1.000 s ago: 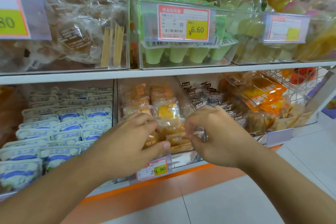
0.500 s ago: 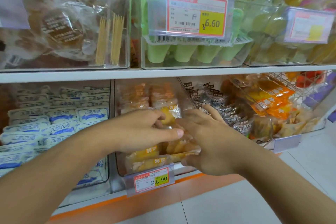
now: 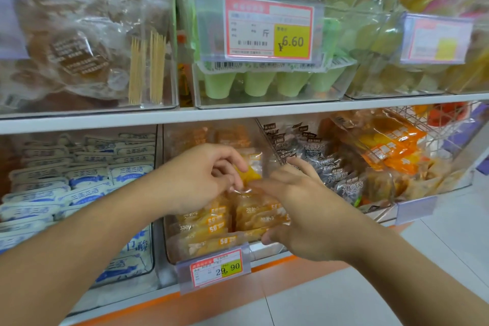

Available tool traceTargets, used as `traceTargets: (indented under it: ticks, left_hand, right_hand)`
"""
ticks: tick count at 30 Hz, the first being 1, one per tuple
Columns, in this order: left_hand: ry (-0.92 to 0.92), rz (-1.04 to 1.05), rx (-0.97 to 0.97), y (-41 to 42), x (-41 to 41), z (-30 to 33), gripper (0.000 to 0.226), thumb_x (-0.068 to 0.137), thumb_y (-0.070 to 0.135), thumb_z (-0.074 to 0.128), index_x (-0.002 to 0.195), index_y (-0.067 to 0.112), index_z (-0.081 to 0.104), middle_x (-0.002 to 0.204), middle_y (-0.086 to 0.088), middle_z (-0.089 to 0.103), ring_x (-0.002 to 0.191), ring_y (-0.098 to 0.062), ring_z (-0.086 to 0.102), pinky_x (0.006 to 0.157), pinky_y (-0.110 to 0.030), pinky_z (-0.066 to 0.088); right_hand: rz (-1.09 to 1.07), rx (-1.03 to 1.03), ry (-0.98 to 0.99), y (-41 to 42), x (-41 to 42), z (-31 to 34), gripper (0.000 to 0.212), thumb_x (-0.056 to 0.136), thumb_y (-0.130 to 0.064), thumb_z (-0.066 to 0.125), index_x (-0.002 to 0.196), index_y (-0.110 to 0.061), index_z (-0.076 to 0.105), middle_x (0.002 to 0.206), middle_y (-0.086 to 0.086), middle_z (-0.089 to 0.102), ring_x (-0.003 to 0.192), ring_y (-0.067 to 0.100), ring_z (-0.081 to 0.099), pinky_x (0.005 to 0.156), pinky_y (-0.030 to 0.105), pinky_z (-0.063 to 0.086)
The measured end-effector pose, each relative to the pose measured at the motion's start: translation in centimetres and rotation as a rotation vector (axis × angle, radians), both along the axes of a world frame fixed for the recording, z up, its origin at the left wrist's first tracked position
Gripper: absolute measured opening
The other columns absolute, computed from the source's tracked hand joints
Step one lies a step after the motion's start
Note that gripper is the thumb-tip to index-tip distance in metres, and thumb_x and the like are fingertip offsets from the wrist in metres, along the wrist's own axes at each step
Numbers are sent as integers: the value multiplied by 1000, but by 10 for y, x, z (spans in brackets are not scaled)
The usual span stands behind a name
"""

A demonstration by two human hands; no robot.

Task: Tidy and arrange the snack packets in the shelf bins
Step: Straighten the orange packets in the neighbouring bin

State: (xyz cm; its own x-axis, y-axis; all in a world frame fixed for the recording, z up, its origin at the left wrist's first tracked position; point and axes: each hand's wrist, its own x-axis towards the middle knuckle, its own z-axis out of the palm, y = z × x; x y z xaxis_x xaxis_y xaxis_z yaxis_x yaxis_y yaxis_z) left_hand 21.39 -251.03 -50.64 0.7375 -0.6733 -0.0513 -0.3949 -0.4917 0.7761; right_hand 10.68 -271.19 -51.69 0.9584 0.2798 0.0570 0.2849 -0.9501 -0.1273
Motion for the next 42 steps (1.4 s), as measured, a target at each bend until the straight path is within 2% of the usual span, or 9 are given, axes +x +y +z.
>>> traceTargets:
  ticks: [4, 6, 8, 15, 21, 27, 31, 39, 42]
  left_hand:
    - [-292, 84, 214, -17, 19, -7, 36, 101, 24, 59, 136, 33, 58, 117, 1, 72, 94, -20, 64, 72, -19, 46]
    - [-362, 67, 352, -25, 28, -13, 55, 102, 32, 56, 154, 32, 39, 140, -4, 64, 119, -25, 63, 88, -22, 45]
    - [-357, 46, 408, -31, 34, -20, 52, 102, 34, 55, 153, 30, 43, 145, -4, 60, 128, -26, 59, 105, -31, 47]
    - [-375, -57, 562, -30, 38, -28, 26, 103, 31, 48, 121, 23, 65, 121, -5, 71, 106, -25, 66, 92, -42, 55]
    - [-259, -13, 462, -32, 41, -20, 54, 100, 33, 63, 151, 23, 48, 147, -2, 57, 127, -22, 58, 103, -28, 44]
    - [-85, -51, 386, -33, 58, -23, 50, 81, 40, 84, 125, 30, 61, 127, 3, 64, 110, -17, 62, 96, -31, 52]
    - [-84, -88, 348, -35, 57, -32, 42, 79, 30, 88, 106, 33, 56, 108, 2, 67, 79, -12, 59, 67, -26, 52]
    - [-514, 19, 273, -28, 48, -16, 45, 81, 38, 81, 117, 45, 54, 114, 11, 70, 98, -14, 66, 89, -33, 55]
    - [-415, -55, 338, -23, 47, -11, 52, 91, 41, 73, 140, 40, 54, 142, 11, 59, 123, -14, 58, 101, -22, 41]
  right_hand:
    - [-18, 40, -9, -1, -2, -2, 73, 77, -58, 79, 144, -36, 58, 120, -15, 60, 132, 10, 45, 123, 23, -16]
    - [-23, 54, -8, -2, -3, -2, 72, 78, -58, 79, 143, -35, 59, 123, -13, 61, 134, 10, 44, 122, 23, -17]
    - [-27, 58, 0, -2, -4, -2, 73, 78, -59, 78, 145, -35, 57, 125, -13, 61, 135, 10, 43, 124, 26, -15]
    - [-32, 47, 8, -4, -3, -3, 80, 79, -60, 77, 151, -33, 52, 131, -12, 59, 133, 8, 37, 129, 41, 3]
    - [-32, 59, 2, -3, -4, -2, 81, 80, -59, 78, 151, -31, 53, 132, -10, 59, 128, 7, 30, 126, 35, 10]
    - [-25, 74, 5, -3, -5, 0, 81, 80, -58, 78, 151, -30, 52, 136, -10, 58, 129, 5, 28, 122, 26, 5]
    - [-10, 38, 11, -2, -1, -3, 81, 77, -61, 74, 149, -32, 52, 133, -10, 59, 137, 10, 38, 128, 38, 2]
    - [-34, -169, -104, -1, 16, -4, 68, 74, -56, 73, 134, -26, 65, 112, -5, 70, 122, 23, 53, 125, 43, 10]
    - [-49, -192, -38, 3, 20, -4, 78, 76, -61, 67, 146, -28, 57, 132, -6, 65, 133, 24, 44, 126, 47, 4]
